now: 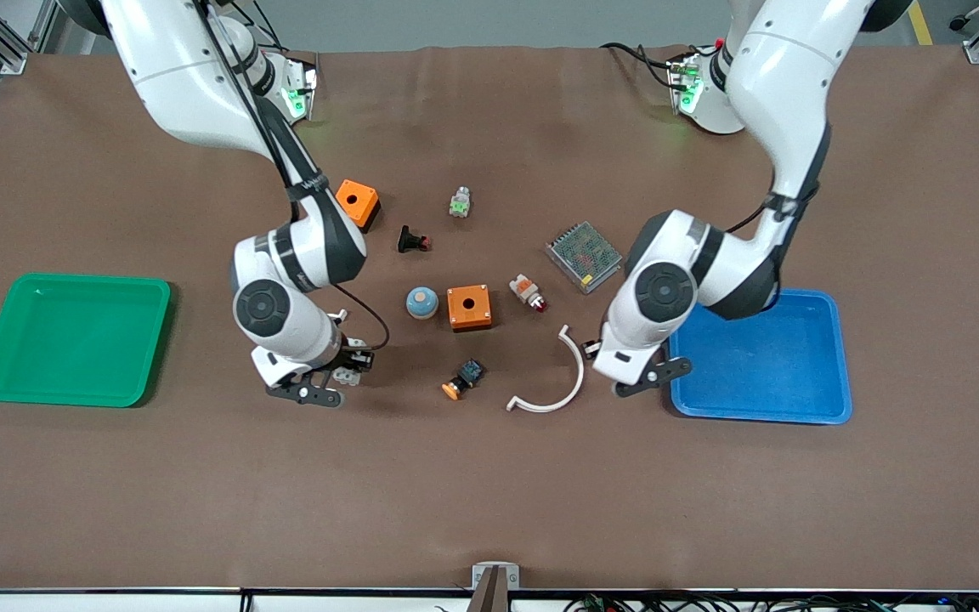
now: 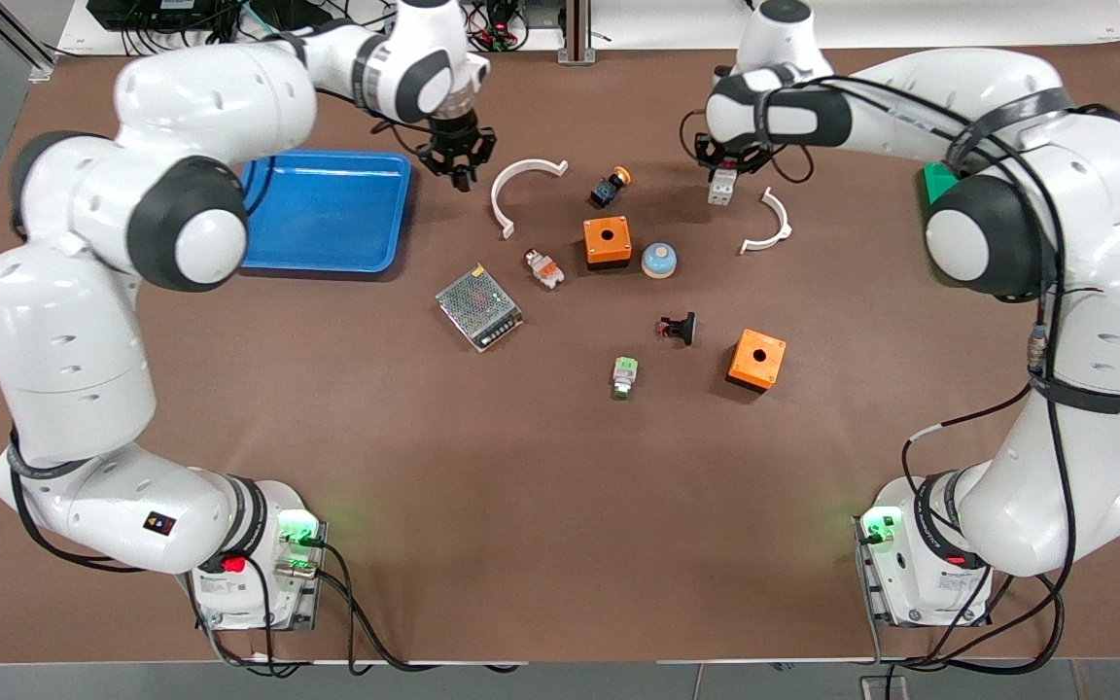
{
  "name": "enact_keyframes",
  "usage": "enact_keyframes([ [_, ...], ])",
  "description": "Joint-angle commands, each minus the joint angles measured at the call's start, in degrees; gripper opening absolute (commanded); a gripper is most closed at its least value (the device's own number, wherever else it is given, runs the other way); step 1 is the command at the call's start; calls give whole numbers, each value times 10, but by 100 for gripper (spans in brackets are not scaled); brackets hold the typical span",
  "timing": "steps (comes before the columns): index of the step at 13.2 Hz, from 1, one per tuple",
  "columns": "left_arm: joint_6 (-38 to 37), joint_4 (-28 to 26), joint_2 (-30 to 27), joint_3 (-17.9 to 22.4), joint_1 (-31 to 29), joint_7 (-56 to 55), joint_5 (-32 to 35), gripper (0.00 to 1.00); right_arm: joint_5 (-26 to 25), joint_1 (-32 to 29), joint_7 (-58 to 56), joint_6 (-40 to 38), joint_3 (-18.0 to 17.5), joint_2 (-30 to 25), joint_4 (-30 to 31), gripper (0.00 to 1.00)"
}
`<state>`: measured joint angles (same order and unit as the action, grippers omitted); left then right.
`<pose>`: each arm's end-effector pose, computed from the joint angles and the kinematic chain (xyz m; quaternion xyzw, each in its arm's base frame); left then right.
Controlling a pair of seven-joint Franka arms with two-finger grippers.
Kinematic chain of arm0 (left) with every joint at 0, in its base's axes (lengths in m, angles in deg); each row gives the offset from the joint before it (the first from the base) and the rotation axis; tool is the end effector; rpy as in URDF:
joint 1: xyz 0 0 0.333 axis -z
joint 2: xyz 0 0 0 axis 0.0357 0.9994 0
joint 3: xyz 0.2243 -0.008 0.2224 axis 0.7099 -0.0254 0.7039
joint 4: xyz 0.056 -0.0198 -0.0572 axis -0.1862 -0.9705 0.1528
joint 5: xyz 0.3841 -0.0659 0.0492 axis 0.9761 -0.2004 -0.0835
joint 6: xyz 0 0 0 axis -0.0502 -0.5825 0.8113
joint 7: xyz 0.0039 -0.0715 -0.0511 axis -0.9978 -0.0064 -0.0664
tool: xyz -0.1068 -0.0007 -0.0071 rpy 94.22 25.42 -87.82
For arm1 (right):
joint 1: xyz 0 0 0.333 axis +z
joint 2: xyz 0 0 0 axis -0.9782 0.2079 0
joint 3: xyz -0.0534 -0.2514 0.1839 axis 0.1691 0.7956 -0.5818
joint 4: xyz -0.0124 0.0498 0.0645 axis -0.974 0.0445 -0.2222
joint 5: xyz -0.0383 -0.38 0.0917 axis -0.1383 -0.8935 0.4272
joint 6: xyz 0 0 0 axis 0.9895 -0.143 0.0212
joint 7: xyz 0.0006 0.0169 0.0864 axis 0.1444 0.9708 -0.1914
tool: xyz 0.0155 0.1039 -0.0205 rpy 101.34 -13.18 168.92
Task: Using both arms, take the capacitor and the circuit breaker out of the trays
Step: 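Carry the capacitor and breaker out of the trays onto the table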
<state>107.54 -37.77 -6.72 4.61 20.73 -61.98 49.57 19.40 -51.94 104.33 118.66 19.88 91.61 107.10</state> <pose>0.6103 -0.3410 0.2562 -0.9832 -0.1786 0.0355 0.0115 0.6262 0.2611 0.2225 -0.9955 0.0926 0.0132 0.0161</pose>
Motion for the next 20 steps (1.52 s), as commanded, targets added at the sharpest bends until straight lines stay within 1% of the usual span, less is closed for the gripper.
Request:
enact_keyframes([
  [1, -21, 89, 63, 3, 26, -38, -9, 15, 12, 10, 5, 16, 7, 12, -6, 0],
  [3, -21, 114, 80, 3, 39, -48, -12, 15, 12, 19, 4, 34, 6, 26, -9, 0],
  [6, -21, 138, 99, 3, 50, -57, -14, 15, 12, 26, 4, 37, 7, 31, -12, 0],
  [7, -21, 146, 108, 3, 52, -60, -14, 15, 13, 26, 2, 36, 6, 32, -13, 11],
  [8, -21, 155, 117, 3, 59, -60, -14, 15, 14, 22, 0, 32, 6, 32, -17, 76],
  [9, -21, 161, 123, 3, 63, -61, -14, 15, 15, 25, -1, 30, 7, 30, -20, 100],
  [11, -21, 165, 133, 1, 65, -61, -14, 15, 15, 18, -5, 0, 7, 26, -36, 100],
  [12, -21, 166, 134, 2, 67, -60, -14, 15, 12, 15, -7, -40, 8, 25, -62, 100],
  [13, -20, 166, 140, 1, 67, -60, -14, 15, 10, 9, -17, -92, 9, 21, -92, 100],
  [15, -20, 167, 144, 1, 68, -59, -14, 15, 6, -10, -85, -217, 12, 16, -156, 100],
  [16, -20, 167, 144, 1, 68, -59, -14, 15, 5, -29, -123, -270, 13, -2, -174, 100],
  [18, -19, 167, 152, 2, 68, -58, -14, 16, -4, -71, -173, -345, 14, -42, -181, 100],
  [20, -18, 167, 151, 2, 68, -58, -14, 20, -53, -107, -193, -396, 14, -83, -179, 100],
])
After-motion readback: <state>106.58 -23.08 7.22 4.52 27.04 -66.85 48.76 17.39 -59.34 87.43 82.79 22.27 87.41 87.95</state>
